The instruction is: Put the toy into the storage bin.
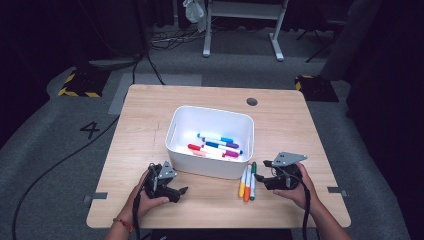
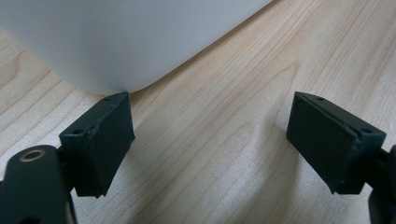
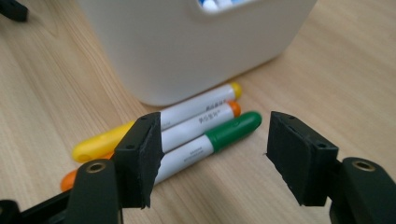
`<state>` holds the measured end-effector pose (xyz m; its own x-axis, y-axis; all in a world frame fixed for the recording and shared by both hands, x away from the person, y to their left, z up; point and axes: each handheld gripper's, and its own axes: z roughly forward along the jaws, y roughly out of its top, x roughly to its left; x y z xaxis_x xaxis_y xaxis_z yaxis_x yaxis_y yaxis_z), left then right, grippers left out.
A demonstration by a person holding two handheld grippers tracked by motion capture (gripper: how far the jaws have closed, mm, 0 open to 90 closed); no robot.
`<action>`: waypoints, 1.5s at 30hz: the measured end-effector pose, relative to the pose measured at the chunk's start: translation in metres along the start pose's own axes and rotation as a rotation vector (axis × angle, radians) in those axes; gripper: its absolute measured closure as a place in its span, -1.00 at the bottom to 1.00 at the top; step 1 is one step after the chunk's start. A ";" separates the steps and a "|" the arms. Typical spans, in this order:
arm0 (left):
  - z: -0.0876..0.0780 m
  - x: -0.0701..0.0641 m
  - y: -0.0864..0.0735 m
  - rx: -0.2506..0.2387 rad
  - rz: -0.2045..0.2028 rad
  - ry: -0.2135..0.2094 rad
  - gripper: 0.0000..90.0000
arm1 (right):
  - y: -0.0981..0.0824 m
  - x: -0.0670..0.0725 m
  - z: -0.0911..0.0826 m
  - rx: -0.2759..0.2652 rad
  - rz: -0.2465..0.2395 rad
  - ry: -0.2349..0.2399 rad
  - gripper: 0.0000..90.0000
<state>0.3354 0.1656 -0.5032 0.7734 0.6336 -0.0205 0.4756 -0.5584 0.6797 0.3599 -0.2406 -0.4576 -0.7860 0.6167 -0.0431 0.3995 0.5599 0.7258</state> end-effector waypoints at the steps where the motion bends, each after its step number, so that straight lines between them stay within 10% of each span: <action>1: 0.000 0.000 0.000 0.000 0.000 0.000 -0.67 | -0.002 0.000 0.003 0.003 0.009 0.003 -0.19; 14: 0.000 0.000 0.000 -0.001 -0.003 -0.001 -0.67 | -0.014 -0.010 0.027 0.076 0.061 -0.028 -0.15; 29: 0.000 0.000 0.000 -0.001 -0.003 -0.001 -0.67 | -0.031 -0.048 0.016 0.081 0.123 -0.053 0.64; 45: 0.000 0.000 0.000 -0.001 -0.003 -0.002 -0.67 | -0.033 -0.048 0.012 0.080 0.104 -0.025 0.66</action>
<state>0.3354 0.1655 -0.5033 0.7727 0.6343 -0.0236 0.4772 -0.5560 0.6806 0.3902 -0.2821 -0.4882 -0.7265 0.6870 0.0116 0.5156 0.5340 0.6701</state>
